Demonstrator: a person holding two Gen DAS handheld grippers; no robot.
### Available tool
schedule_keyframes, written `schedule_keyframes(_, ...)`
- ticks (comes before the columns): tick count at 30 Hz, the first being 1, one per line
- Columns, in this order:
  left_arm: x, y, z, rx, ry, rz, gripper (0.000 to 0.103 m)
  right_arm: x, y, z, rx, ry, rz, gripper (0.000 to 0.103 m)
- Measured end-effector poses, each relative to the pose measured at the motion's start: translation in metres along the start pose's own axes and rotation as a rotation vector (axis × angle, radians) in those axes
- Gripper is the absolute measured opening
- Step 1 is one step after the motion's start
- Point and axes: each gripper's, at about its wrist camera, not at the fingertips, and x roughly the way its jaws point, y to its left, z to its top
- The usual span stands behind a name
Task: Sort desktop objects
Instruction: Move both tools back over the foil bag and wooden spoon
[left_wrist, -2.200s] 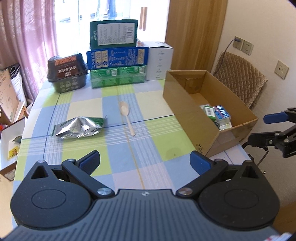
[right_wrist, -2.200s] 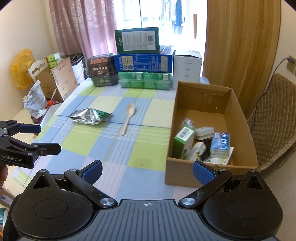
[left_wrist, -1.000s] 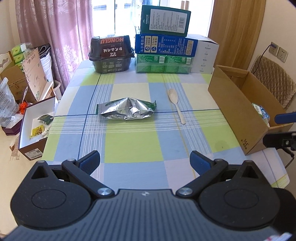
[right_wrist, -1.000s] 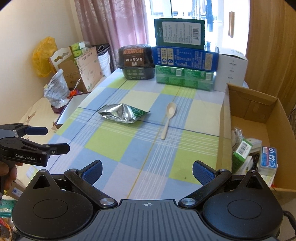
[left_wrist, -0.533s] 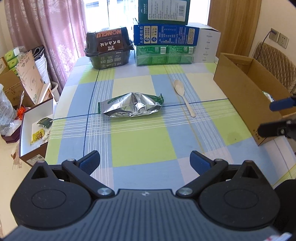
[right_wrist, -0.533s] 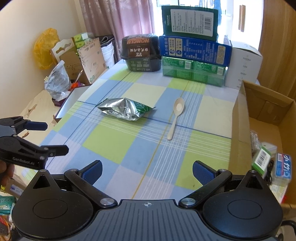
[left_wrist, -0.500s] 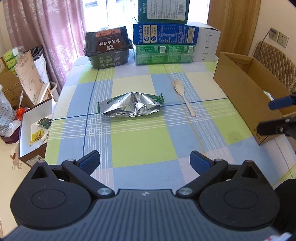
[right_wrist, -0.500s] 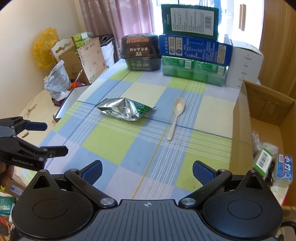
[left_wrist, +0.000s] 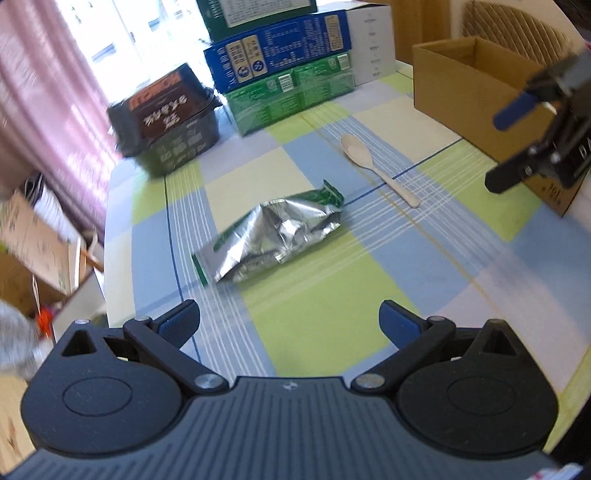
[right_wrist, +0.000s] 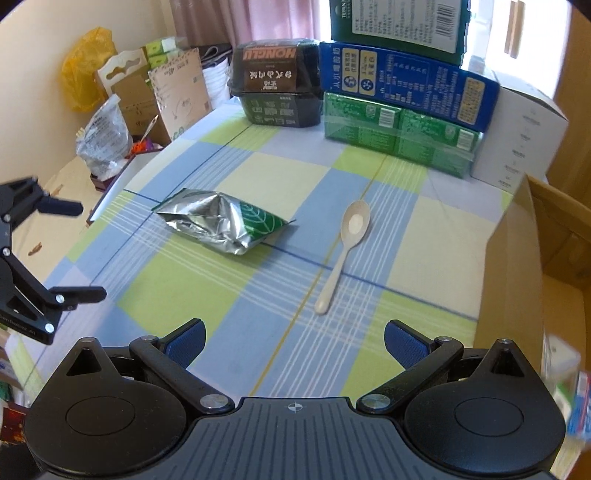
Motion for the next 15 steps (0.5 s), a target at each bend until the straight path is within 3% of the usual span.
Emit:
schedule_keyframes(9,0.033,0.013,0.018,0.241,-0.021,-0.087,0.101,0.034,-0.015,0.034,-0.092,0.047,0.002,0.101)
schedule_keyframes(15,0.052,0.021,0.023,0.349,-0.035,-0.135,0.101,0.059,-0.024,0.05,-0.142,0.064,0.0,0.1)
